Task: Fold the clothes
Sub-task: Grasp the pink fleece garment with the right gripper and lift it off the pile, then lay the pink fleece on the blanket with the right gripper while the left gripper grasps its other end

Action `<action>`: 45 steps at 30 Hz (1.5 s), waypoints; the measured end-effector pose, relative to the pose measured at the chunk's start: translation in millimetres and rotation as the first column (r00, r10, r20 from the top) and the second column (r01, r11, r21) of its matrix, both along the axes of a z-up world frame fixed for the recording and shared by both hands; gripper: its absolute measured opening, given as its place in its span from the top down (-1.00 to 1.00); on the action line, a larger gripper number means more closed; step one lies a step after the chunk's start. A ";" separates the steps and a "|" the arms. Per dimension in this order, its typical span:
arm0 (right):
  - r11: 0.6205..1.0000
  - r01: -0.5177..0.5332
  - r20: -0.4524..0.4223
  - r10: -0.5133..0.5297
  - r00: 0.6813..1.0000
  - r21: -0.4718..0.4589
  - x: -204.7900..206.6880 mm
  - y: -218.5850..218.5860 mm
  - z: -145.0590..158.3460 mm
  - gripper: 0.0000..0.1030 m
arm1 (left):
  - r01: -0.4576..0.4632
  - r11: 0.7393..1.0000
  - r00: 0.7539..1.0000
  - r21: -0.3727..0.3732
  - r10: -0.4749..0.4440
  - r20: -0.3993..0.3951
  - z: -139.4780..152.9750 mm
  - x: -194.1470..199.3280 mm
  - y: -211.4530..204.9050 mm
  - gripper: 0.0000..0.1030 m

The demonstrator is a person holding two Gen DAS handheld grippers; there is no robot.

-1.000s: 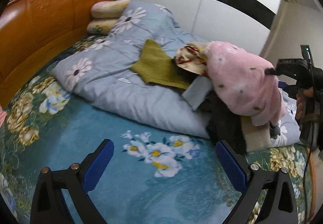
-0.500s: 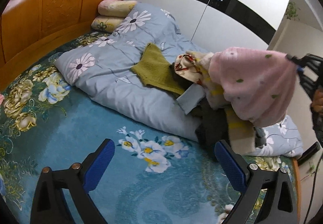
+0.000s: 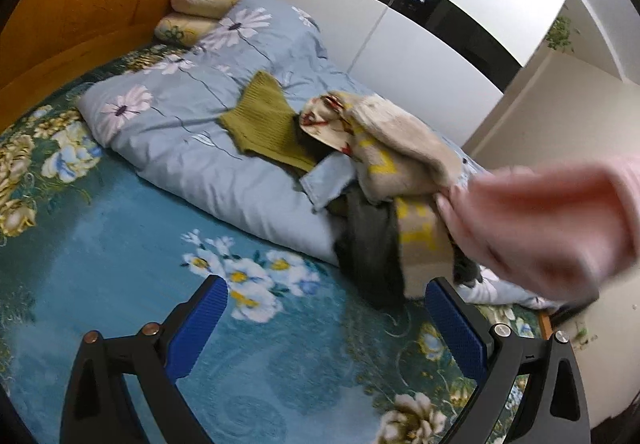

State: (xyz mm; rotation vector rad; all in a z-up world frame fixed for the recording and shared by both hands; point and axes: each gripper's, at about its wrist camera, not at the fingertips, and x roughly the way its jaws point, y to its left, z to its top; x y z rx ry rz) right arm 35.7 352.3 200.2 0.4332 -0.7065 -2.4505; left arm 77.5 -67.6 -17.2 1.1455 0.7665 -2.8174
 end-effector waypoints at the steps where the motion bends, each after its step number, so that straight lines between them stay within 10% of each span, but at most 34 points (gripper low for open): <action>1: 1.000 0.002 -0.017 -0.001 1.000 0.015 11.2 3.0 3.2 0.85 | 0.011 1.000 1.000 0.001 -0.011 0.001 -1.1 -0.2 4.5 -0.96; 5: 0.993 -0.014 0.024 0.011 1.000 0.119 39.9 4.1 -14.9 0.85 | 0.046 0.999 0.999 0.003 -0.046 0.013 -7.8 0.5 20.4 -0.96; 9: 0.956 -0.023 0.287 -0.065 0.956 0.294 49.6 6.4 -91.3 0.85 | 0.090 0.995 0.995 0.030 -0.091 0.043 -19.8 0.5 34.5 -0.96; 15: 0.910 -0.011 0.637 -0.281 0.718 0.414 82.3 53.9 -245.8 0.85 | 0.180 0.984 0.980 0.001 -0.179 0.091 -37.1 5.7 69.9 -0.96; 21: 0.849 -0.014 0.760 -0.465 0.454 0.528 136.3 112.5 -325.4 0.84 | 0.224 0.974 0.968 -0.014 -0.221 0.120 -47.1 9.5 86.3 -0.96; 27: 0.817 0.006 0.703 -0.500 0.505 0.577 140.0 116.6 -297.2 0.33 | 0.227 0.974 0.964 -0.027 -0.221 0.147 -55.1 15.0 90.0 -0.96; 31: 0.746 -0.007 0.585 -0.516 0.626 0.665 119.1 82.1 -269.9 -0.01 | 0.206 0.979 0.965 -0.016 -0.200 0.167 -63.3 18.3 89.9 -0.96; 34: 0.781 -0.111 0.618 -0.391 0.682 0.615 92.7 33.9 -285.2 -0.07 | 0.202 0.979 0.964 -0.006 -0.198 0.176 -66.6 22.7 91.7 -0.96; 38: 0.792 -0.305 0.712 -0.217 0.668 0.528 71.0 -40.4 -331.5 -0.07 | 0.208 0.977 0.965 -0.043 -0.198 0.170 -64.2 32.2 91.7 -0.96; 45: 0.615 -0.409 0.692 -0.331 0.642 0.674 65.4 -77.3 -389.3 0.04 | 0.179 0.984 0.966 -0.026 -0.170 0.194 -72.5 37.7 79.2 -0.96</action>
